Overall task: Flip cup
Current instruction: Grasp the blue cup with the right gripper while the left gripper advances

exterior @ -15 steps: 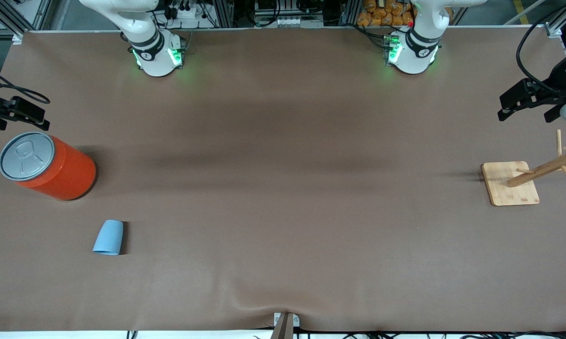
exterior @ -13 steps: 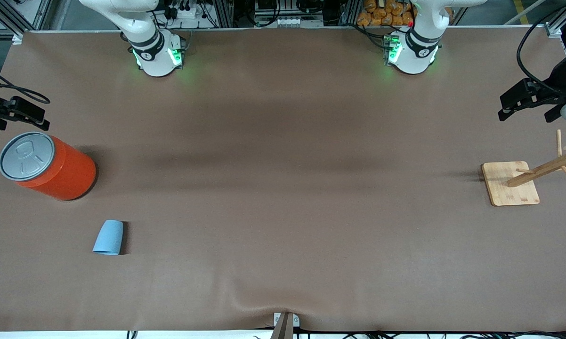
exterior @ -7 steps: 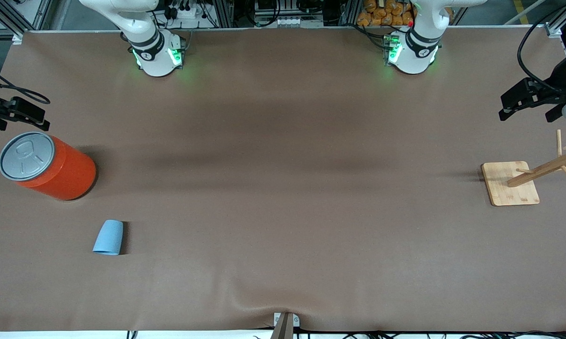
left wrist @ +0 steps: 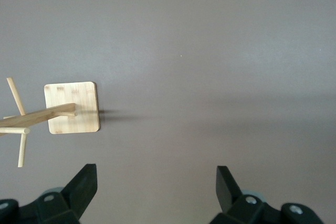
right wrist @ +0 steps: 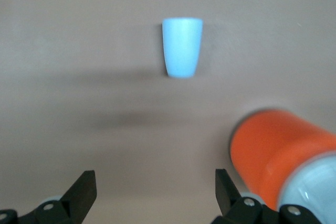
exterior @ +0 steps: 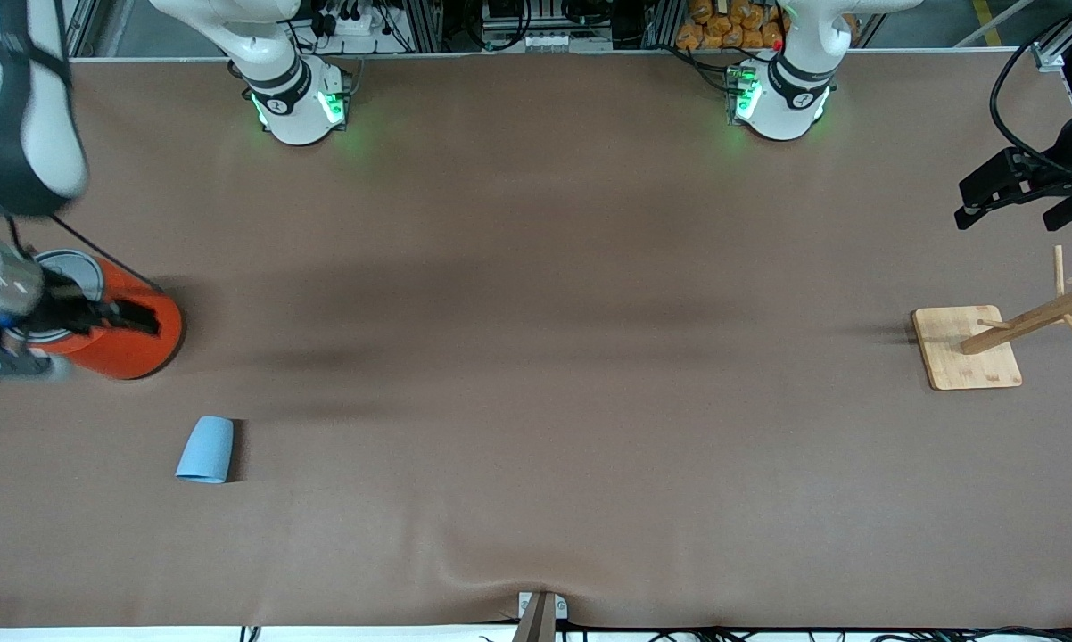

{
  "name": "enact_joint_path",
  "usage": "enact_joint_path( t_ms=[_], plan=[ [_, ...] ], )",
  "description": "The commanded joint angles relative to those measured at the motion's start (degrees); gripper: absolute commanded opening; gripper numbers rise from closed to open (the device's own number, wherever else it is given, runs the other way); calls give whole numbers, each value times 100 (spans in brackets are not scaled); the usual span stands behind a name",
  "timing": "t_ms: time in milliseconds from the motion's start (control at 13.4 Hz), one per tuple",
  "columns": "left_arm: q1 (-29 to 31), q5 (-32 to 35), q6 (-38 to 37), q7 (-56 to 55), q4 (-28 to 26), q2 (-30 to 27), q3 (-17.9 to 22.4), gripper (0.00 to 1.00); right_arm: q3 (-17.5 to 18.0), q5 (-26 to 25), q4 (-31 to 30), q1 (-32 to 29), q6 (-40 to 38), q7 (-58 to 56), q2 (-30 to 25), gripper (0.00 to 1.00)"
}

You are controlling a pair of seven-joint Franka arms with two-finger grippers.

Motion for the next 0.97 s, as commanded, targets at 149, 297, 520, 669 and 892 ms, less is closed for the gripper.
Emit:
enact_joint_path(
  t_ms=[149,297,520,669,892],
  plan=[
    [12,-29,-52,108,5,-60,-27,100,19,-244,226,-62,1797,-90,1592,100],
    [21,-29,-61,126,-3,-77,-9,100,19,-692,226,-97,2457,-81,1980,100],
    [4,-29,-70,240,-12,-34,-35,100,11,-860,252,-71,2845,-90,2315,100],
    [-40,-29,-70,240,-12,-7,-44,100,11,-1176,261,-141,3275,-90,2438,100],
    [-75,-160,-70,240,-12,54,-62,100,19,-1134,253,-255,3540,-64,2649,100]
  ],
)
